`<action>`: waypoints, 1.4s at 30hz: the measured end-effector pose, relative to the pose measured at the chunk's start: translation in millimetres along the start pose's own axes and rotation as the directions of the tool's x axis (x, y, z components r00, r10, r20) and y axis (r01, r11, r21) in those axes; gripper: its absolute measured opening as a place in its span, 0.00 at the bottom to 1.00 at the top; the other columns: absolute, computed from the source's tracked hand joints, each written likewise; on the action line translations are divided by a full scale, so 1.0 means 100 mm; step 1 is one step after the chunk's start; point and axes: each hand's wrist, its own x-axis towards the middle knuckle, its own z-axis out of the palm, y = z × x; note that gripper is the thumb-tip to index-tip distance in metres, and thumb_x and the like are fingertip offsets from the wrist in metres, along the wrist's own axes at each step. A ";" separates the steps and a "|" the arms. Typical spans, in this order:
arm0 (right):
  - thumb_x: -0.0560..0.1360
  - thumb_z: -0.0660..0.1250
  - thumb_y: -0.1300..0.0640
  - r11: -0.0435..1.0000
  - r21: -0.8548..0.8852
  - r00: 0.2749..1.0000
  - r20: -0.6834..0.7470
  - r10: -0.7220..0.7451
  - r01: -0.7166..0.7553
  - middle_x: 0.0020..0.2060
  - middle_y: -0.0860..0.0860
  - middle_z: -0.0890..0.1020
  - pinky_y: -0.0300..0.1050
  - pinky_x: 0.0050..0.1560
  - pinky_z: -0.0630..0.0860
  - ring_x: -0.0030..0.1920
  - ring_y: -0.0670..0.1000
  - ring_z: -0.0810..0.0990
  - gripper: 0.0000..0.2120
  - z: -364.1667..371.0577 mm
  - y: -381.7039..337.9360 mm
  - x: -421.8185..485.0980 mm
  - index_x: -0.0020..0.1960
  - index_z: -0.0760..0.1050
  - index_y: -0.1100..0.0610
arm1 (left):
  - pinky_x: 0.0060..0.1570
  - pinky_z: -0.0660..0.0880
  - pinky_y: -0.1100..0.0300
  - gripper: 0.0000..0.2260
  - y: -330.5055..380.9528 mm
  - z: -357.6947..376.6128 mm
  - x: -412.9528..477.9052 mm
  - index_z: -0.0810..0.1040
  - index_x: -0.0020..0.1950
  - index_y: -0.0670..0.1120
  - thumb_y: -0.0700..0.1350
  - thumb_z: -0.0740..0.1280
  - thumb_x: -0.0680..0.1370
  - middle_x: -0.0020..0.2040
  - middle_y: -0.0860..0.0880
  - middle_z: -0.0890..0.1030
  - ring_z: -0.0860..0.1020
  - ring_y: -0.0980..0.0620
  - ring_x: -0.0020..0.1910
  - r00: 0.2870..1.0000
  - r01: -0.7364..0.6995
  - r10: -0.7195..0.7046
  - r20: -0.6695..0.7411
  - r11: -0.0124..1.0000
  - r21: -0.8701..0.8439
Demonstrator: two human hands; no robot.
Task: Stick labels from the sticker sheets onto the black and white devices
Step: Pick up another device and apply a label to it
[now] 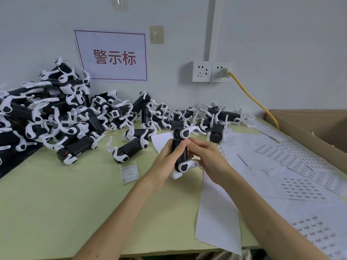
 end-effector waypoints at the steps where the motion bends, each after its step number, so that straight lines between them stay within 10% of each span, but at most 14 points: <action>1: 0.73 0.72 0.47 1.000 0.018 1.000 0.003 0.013 -0.013 0.45 0.57 0.80 0.44 0.46 0.75 0.46 0.54 0.77 0.18 0.00 0.00 0.01 0.58 0.85 0.55 | 0.70 0.72 0.42 0.27 0.01 0.00 0.00 0.79 0.57 0.50 0.69 0.69 0.69 0.55 0.44 0.84 0.80 0.43 0.63 1.000 0.005 -0.005 -0.001 1.000 -0.003; 7: 0.76 0.70 0.50 0.998 0.059 1.000 -0.002 0.022 -0.022 0.45 0.52 0.86 0.37 0.41 0.79 0.44 0.49 0.84 0.16 -0.02 -0.01 0.01 0.61 0.84 0.56 | 0.68 0.75 0.42 0.23 0.07 0.02 -0.02 0.78 0.63 0.47 0.63 0.68 0.78 0.59 0.41 0.84 0.81 0.43 0.62 1.000 0.025 -0.026 -0.008 0.999 -0.035; 12: 0.81 0.65 0.58 0.999 0.029 0.990 -0.133 0.036 -0.032 0.43 0.50 0.85 0.38 0.42 0.75 0.41 0.49 0.79 0.11 -0.05 -0.02 0.05 0.58 0.85 0.55 | 0.45 0.84 0.50 0.18 0.17 0.01 -0.04 0.85 0.58 0.49 0.59 0.65 0.77 0.55 0.46 0.86 0.85 0.47 0.49 0.995 0.080 -0.064 0.078 0.969 -0.232; 24: 0.79 0.67 0.62 1.000 0.000 0.989 -0.148 0.022 -0.022 0.40 0.51 0.85 0.37 0.32 0.74 0.34 0.48 0.79 0.04 -0.06 0.02 0.08 0.49 0.81 0.57 | 0.41 0.83 0.50 0.16 0.19 -0.01 -0.05 0.84 0.56 0.45 0.55 0.64 0.82 0.45 0.45 0.85 0.84 0.43 0.44 0.983 0.173 -0.149 0.106 0.949 -0.265; 33: 0.83 0.64 0.57 0.997 -0.053 0.991 -0.116 -0.068 0.062 0.45 0.50 0.82 0.46 0.49 0.77 0.46 0.51 0.79 0.11 -0.08 0.02 0.08 0.63 0.80 0.54 | 0.27 0.73 0.64 0.18 0.22 -0.02 -0.09 0.82 0.52 0.45 0.59 0.62 0.81 0.42 0.46 0.82 0.84 0.46 0.39 0.951 0.297 -0.277 0.139 0.941 -0.160; 42: 0.78 0.70 0.52 0.991 -0.057 0.992 -0.040 -0.123 0.120 0.45 0.55 0.80 0.52 0.50 0.73 0.45 0.52 0.78 0.16 -0.12 -0.02 0.05 0.59 0.80 0.63 | 0.33 0.79 0.60 0.18 0.25 -0.05 -0.12 0.75 0.53 0.42 0.57 0.58 0.83 0.36 0.45 0.79 0.80 0.39 0.48 0.913 0.310 -0.230 0.336 0.928 -0.206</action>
